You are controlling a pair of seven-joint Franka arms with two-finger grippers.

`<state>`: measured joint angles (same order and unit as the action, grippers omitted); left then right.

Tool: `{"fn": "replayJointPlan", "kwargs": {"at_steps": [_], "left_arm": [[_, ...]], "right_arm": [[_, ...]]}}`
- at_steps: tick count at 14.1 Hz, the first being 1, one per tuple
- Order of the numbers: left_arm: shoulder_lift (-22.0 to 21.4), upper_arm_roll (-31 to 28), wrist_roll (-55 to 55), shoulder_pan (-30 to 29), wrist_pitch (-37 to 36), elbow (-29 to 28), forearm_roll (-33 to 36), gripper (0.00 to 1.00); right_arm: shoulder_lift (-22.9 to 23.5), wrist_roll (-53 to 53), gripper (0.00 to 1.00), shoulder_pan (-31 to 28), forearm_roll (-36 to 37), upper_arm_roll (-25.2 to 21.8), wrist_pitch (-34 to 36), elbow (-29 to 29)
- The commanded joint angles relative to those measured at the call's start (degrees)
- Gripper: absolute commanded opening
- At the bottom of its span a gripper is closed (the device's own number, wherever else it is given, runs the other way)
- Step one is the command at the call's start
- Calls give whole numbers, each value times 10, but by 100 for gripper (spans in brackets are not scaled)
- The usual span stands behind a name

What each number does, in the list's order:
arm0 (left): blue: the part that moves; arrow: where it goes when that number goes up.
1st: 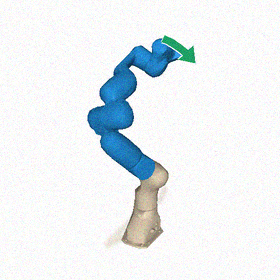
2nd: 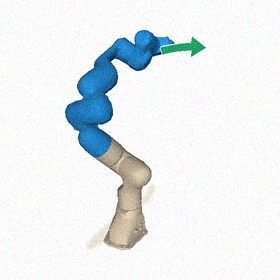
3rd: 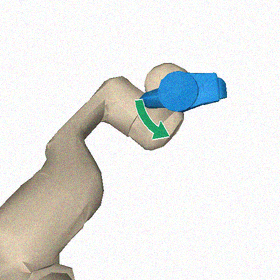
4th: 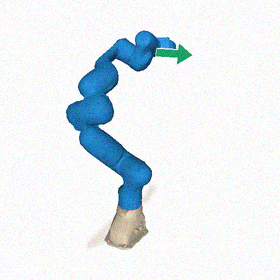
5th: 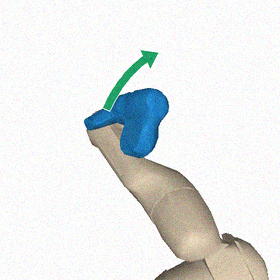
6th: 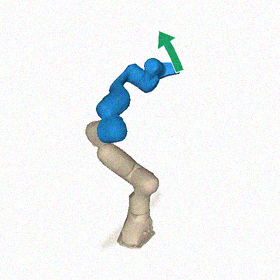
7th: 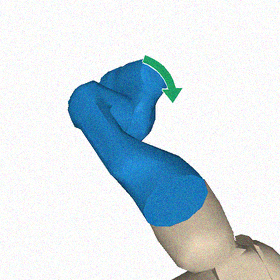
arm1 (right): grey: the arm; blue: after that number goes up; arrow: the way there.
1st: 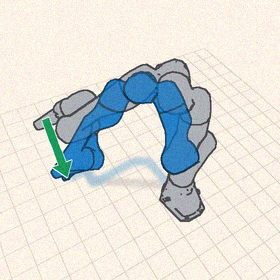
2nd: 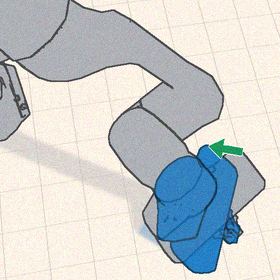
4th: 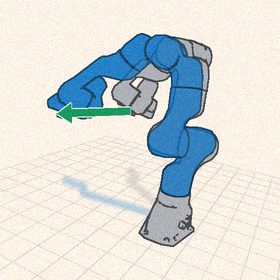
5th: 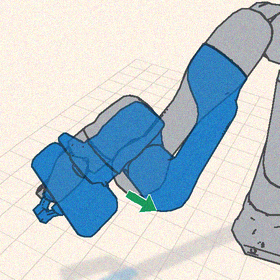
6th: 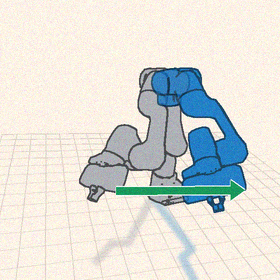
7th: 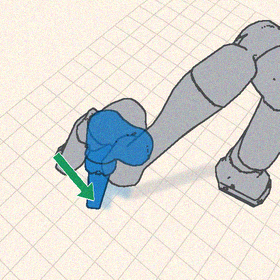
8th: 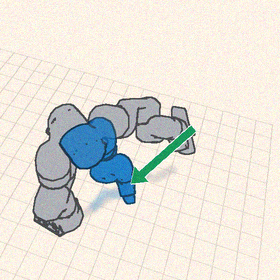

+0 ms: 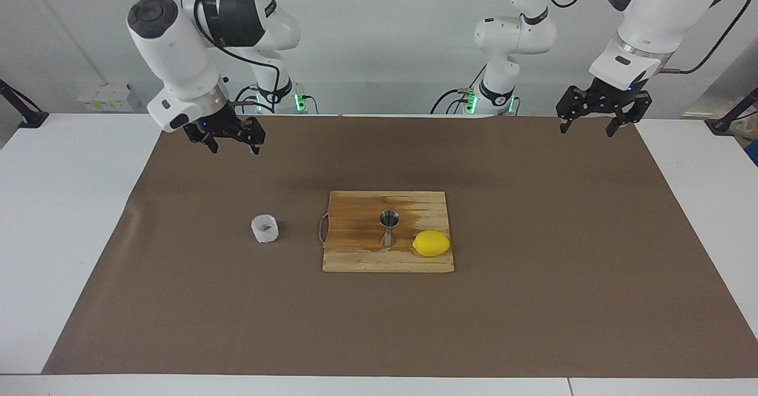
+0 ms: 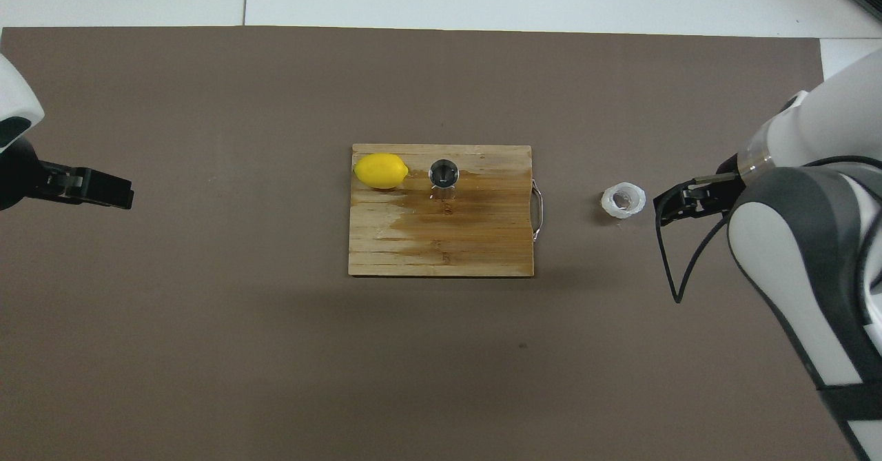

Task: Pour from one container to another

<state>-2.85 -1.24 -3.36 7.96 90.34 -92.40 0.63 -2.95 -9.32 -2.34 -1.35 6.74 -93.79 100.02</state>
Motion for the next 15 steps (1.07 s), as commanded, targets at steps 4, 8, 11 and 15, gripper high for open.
{"fn": "replayJointPlan", "kwargs": {"at_steps": [4, 8, 11, 15], "left_arm": [[-4, -1, -1, 0, -9, 1, 7, 100], [-4, -1, -1, 0, -9, 1, 7, 100], [-4, -1, -1, 0, -8, 1, 7, 100], [-2, -2, 1, 0, 4, 3, 7, 100]], "right_arm": [[-18, -3, 100, -10, 2, 6, 11, -16], [-16, -2, 100, -14, 0, -2, 33, -29], [-20, 3, 100, -62, -13, 19, 28, -22], [-23, 4, 100, -112, -21, 77, 34, -23]]}}
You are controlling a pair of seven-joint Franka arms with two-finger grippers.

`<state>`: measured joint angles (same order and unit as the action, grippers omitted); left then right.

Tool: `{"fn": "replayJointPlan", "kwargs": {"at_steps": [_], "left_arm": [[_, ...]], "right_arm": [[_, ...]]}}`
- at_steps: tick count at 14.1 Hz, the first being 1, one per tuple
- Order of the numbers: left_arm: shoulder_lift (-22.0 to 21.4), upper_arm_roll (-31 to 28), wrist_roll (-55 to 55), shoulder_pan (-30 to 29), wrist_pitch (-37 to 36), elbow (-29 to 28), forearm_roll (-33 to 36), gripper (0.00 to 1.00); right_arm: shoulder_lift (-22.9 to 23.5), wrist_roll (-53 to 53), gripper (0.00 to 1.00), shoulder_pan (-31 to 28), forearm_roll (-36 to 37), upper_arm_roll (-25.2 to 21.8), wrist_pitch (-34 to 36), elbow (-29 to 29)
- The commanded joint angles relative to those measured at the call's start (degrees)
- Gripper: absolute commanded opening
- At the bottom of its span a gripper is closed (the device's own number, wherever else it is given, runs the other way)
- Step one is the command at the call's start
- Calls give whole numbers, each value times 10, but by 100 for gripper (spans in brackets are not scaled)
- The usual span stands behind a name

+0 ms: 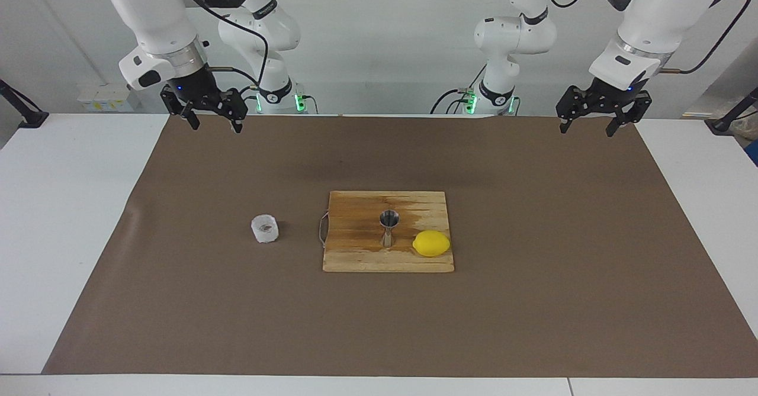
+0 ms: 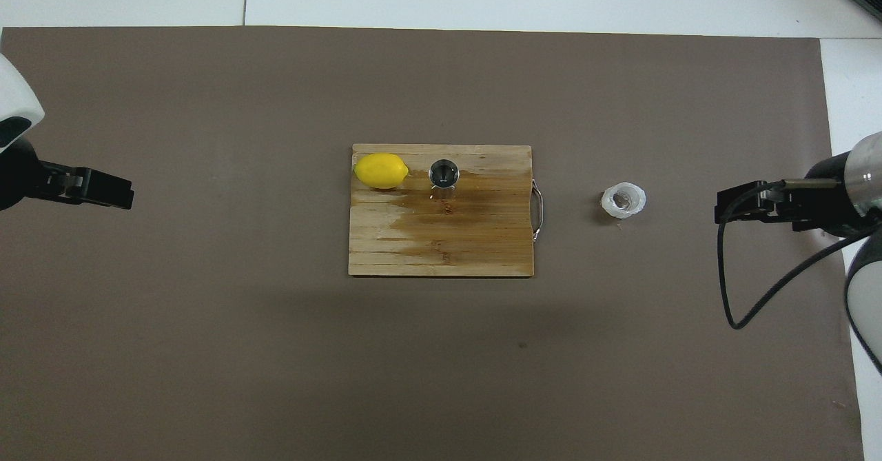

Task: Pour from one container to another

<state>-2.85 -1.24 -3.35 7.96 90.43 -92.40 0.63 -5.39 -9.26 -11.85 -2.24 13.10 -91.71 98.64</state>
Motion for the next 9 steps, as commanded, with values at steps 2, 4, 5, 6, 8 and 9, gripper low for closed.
{"fn": "replayJointPlan", "kwargs": {"at_steps": [2, 4, 5, 6, 8, 9], "left_arm": [[-2, -1, -1, -1, -6, 6, 6, 100], [-2, -3, -3, -1, -16, 7, 4, 100], [-3, -3, -3, -1, -19, 6, 4, 100], [-2, -3, -3, -1, -19, 7, 3, 100], [-2, -4, -3, -1, -23, 7, -2, 100], [-2, -5, -3, -3, -24, 8, -5, 100]], "right_arm": [[1, 5, 100, -21, -11, 13, 14, -9], [1, 6, 100, -19, -11, 11, 21, -8], [0, 6, 100, -11, -11, 4, 22, -9], [1, 6, 100, 9, -10, -13, 23, -10], [4, 6, 100, 68, -10, -76, 22, -11], [4, 6, 100, 72, -10, -79, 21, -11]]}}
